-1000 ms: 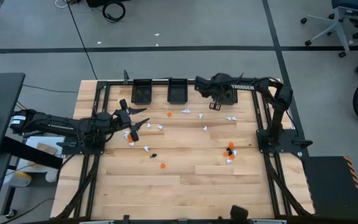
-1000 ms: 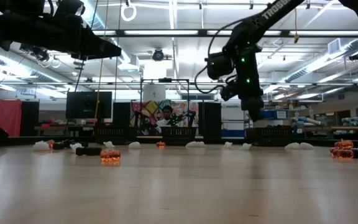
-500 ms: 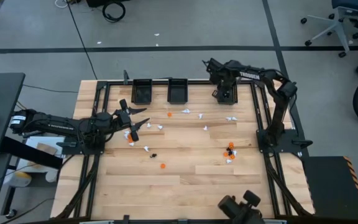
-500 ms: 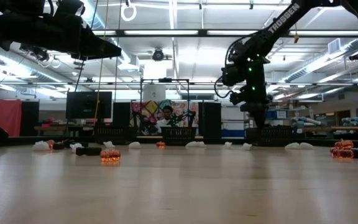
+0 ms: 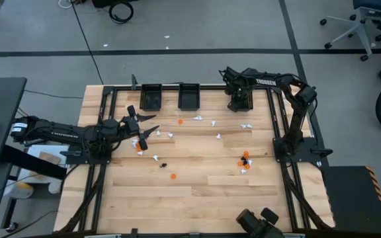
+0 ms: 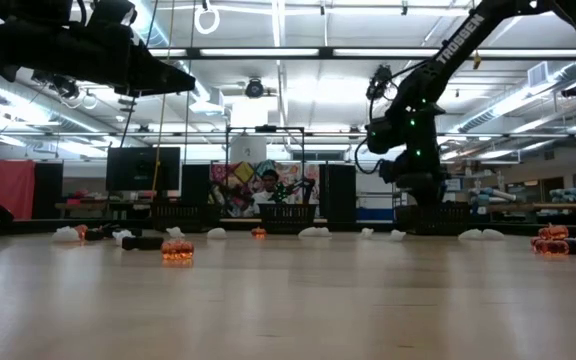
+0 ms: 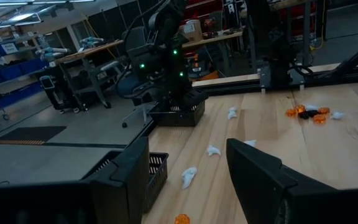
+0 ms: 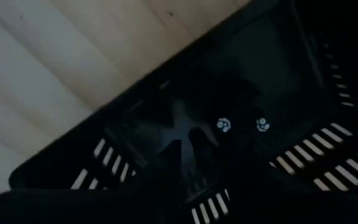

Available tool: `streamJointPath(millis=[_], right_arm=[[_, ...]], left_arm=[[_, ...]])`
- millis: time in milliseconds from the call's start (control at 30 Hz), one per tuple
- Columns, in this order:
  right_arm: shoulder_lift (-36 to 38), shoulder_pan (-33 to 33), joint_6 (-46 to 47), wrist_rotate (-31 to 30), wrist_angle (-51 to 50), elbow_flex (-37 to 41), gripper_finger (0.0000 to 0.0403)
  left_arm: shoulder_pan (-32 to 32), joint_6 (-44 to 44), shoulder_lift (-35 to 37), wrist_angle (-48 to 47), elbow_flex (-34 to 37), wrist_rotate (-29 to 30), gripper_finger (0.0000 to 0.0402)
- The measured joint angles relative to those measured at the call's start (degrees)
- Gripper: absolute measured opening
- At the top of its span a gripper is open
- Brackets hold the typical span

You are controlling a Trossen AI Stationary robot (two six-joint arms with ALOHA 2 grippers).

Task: Sort Halloween decoration
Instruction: Put the white ghost toy into the middle black bin

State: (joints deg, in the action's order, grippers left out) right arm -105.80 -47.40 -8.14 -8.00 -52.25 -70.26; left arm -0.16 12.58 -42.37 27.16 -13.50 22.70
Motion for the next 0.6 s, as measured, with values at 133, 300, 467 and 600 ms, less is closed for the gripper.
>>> streamJointPath(millis=[133,300,467,600], right_arm=[[0.7,0.1,0.7,0.1,-2.8,-1.4,0.0132],[4.6,2.2,1.1,0.1,-2.8,-1.6,0.0134],[8.5,5.7,3.7,0.0,-2.7,-1.6,0.0135],[10.9,11.7,7.4,0.1,-0.5,-1.6,0.0135]], left_arm=[[0.0,0.1,0.0,0.0,0.0,0.0,0.0194],[0.0,0.3,0.0,0.0,0.0,0.0,0.0194],[0.0,0.2,0.0,0.0,0.0,0.0,0.0194],[0.0,-0.7,0.0,-0.2,0.0,0.0,0.0194]])
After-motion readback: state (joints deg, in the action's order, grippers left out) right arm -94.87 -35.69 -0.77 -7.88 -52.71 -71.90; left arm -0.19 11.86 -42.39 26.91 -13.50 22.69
